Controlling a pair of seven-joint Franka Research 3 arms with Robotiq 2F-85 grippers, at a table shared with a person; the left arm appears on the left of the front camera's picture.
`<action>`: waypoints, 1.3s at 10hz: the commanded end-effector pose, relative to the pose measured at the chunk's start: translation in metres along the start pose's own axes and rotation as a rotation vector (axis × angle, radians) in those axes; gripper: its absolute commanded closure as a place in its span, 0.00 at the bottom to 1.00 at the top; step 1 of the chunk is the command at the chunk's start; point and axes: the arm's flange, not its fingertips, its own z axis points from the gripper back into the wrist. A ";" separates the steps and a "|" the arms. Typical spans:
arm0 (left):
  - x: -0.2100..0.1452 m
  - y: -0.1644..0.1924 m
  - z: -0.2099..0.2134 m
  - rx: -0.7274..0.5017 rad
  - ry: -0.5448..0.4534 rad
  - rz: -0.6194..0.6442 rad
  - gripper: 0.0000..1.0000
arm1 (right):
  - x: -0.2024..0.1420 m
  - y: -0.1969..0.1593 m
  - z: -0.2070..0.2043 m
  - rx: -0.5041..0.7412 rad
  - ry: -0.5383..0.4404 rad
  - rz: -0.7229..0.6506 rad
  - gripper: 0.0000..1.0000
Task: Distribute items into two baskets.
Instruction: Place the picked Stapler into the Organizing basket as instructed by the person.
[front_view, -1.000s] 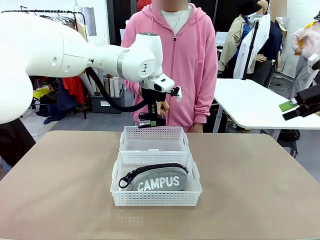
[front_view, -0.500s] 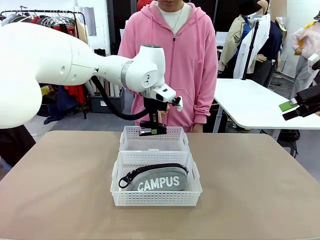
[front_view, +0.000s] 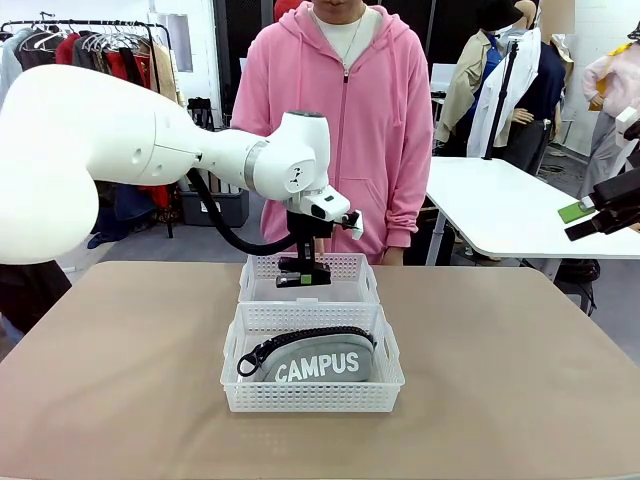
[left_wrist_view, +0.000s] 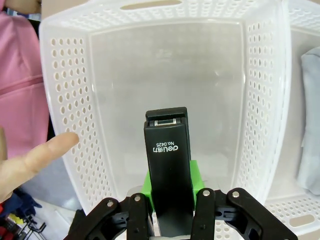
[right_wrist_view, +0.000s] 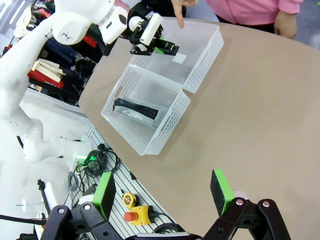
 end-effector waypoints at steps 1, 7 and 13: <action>0.001 0.011 -0.001 -0.009 0.013 -0.021 1.00 | 0.001 0.002 0.000 0.008 -0.005 -0.003 0.00; 0.003 0.018 -0.029 -0.101 0.014 -0.046 1.00 | 0.001 0.002 0.000 0.008 -0.005 -0.003 0.00; 0.005 0.018 -0.039 -0.134 0.033 -0.066 0.96 | 0.001 0.002 0.000 0.008 -0.005 -0.003 0.00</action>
